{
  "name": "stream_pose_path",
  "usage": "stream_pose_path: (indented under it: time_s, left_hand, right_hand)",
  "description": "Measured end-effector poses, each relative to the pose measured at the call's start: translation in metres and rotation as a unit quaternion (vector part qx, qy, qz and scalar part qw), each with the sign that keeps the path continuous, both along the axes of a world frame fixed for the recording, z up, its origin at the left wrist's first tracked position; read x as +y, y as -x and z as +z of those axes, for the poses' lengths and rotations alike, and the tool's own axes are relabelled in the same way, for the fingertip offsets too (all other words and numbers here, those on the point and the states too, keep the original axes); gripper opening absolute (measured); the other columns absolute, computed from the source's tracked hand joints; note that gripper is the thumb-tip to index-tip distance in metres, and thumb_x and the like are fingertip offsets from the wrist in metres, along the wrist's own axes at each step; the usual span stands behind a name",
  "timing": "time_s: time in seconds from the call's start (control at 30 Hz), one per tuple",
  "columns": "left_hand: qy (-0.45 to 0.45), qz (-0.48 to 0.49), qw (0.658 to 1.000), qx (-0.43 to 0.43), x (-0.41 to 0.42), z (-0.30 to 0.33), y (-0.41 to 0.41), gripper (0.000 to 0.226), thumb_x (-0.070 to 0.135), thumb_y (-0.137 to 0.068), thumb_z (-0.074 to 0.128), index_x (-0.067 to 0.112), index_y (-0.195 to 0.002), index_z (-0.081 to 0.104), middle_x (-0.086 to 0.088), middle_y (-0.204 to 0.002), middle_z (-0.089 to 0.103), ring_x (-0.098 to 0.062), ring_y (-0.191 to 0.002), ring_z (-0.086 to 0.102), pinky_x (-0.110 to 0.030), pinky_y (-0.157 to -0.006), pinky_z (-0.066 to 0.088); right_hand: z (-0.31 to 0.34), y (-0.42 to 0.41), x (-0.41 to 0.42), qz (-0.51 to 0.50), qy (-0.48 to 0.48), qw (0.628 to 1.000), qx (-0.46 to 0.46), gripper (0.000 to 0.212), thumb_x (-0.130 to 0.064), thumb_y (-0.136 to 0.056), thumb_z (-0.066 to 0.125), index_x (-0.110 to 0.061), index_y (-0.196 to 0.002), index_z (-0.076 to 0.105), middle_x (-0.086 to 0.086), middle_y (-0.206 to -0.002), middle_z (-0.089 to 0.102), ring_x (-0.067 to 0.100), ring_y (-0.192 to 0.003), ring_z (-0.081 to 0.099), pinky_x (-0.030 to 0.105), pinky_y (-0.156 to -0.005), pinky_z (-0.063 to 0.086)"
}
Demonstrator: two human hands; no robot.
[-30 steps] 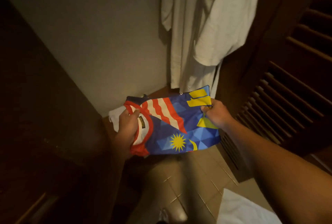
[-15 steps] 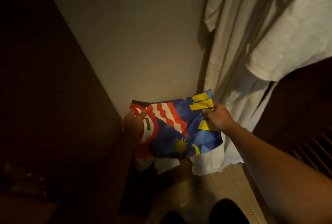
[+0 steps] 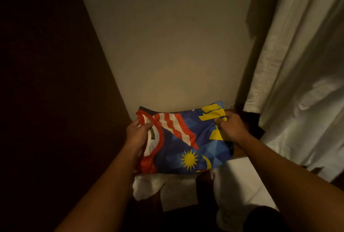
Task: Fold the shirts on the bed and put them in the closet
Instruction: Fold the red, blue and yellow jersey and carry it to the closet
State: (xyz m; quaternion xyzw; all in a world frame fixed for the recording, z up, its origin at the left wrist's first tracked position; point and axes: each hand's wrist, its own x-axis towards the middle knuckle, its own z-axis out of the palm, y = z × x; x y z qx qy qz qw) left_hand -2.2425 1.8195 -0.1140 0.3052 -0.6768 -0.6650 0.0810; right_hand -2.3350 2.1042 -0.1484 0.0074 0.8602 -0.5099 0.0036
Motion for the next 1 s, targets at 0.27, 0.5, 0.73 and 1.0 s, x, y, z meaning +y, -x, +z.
stream_pose_path:
  time_s: [0.27, 0.5, 0.73, 1.0]
  left_hand:
    - [-0.002, 0.047, 0.998, 0.040, -0.012, -0.112, 0.018, 0.019, 0.009, -0.094, 0.068, 0.024, -0.106, 0.071, -0.013, -0.102, 0.075, -0.032, -0.091, 0.074, -0.050, -0.088, 0.060]
    - [-0.012, 0.079, 0.994, 0.080, -0.030, -0.126, 0.057, 0.019, 0.003, -0.093, 0.067, 0.019, -0.101, 0.074, -0.014, -0.098, 0.076, -0.027, -0.084, 0.074, -0.043, -0.085, 0.061]
    - [-0.052, 0.069, 0.990, 0.114, -0.061, -0.089, 0.094, 0.028, 0.003, -0.096, 0.062, 0.015, -0.121, 0.069, -0.013, -0.100, 0.075, -0.027, -0.085, 0.075, -0.037, -0.071, 0.062]
    - [0.205, 0.047, 0.975, -0.074, -0.113, -0.127, 0.126, 0.048, 0.023, -0.092, 0.072, 0.003, -0.134, 0.060, -0.024, -0.132, 0.064, -0.038, -0.116, 0.064, -0.044, -0.100, 0.052]
  right_hand:
    - [-0.103, 0.029, -0.005, 0.007, 0.099, 0.994, -0.040, 0.006, 0.000, -0.086, 0.070, 0.000, -0.092, 0.070, 0.013, -0.081, 0.067, 0.020, -0.067, 0.060, 0.030, -0.065, 0.049]
    - [-0.117, 0.054, -0.029, 0.026, 0.122, 0.991, -0.037, 0.019, 0.007, -0.078, 0.063, -0.011, -0.074, 0.065, 0.007, -0.069, 0.062, 0.019, -0.063, 0.054, 0.028, -0.058, 0.043]
    - [-0.081, 0.107, -0.050, 0.008, 0.144, 0.990, 0.006, 0.024, 0.009, -0.082, 0.058, -0.013, -0.087, 0.068, 0.001, -0.072, 0.065, 0.001, -0.051, 0.060, 0.013, -0.045, 0.044]
    - [-0.114, 0.156, -0.062, -0.044, 0.060, 0.996, -0.044, 0.044, -0.027, -0.071, 0.072, -0.009, -0.110, 0.066, 0.012, -0.106, 0.068, 0.027, -0.097, 0.064, 0.039, -0.078, 0.052]
